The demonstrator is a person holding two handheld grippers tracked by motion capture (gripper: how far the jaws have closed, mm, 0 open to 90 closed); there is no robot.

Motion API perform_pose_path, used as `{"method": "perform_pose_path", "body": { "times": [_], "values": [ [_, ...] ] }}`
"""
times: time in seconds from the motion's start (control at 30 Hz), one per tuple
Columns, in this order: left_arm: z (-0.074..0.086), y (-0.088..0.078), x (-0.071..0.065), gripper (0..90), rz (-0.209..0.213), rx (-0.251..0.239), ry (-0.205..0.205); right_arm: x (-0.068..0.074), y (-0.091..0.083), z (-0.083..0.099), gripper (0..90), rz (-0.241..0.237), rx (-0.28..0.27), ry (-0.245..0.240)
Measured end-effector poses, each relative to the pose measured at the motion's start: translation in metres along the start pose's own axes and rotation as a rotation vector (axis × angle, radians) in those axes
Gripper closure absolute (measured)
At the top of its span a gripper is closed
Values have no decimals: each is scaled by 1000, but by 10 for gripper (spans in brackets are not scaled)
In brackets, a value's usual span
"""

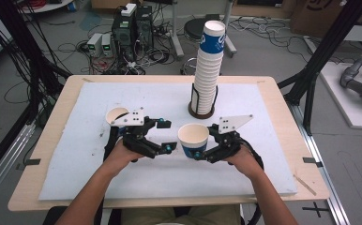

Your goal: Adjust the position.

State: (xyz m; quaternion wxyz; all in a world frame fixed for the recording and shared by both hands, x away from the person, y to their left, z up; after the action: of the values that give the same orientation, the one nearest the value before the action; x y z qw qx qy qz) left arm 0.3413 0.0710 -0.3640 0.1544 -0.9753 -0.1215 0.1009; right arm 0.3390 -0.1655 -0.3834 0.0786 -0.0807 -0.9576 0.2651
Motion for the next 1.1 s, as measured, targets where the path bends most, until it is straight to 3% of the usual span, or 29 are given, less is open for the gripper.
{"method": "perform_pose_path", "body": {
  "times": [0.13,0.27,0.4,0.7,1.1],
  "values": [
    [10,-11,10,166,-91,-48,-26,-7,-15,3,268,95,-29,17],
    [23,-23,19,166,-176,-73,-47,-15,-30,8,267,219,-58,38],
    [30,-32,24,166,-228,-90,-57,-20,-44,13,267,281,-82,63],
    [40,-40,27,166,-255,-86,-59,-25,-68,24,266,371,-100,91],
    [47,-36,33,169,-262,-67,-69,-31,-74,27,260,445,-93,104]
  ]
}}
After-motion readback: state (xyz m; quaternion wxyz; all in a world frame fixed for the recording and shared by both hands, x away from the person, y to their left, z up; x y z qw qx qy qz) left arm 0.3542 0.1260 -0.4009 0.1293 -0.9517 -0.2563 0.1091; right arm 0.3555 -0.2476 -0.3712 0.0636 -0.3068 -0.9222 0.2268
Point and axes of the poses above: each handheld gripper's, and its own axes: y roughly forward along the jaws, z roughly out of its underside, x roughly to its left, the point moved 4 cm from there along y, roughly forward along the jaws, and after that the axes turned 10 degrees about x, right-handed, at the moved point
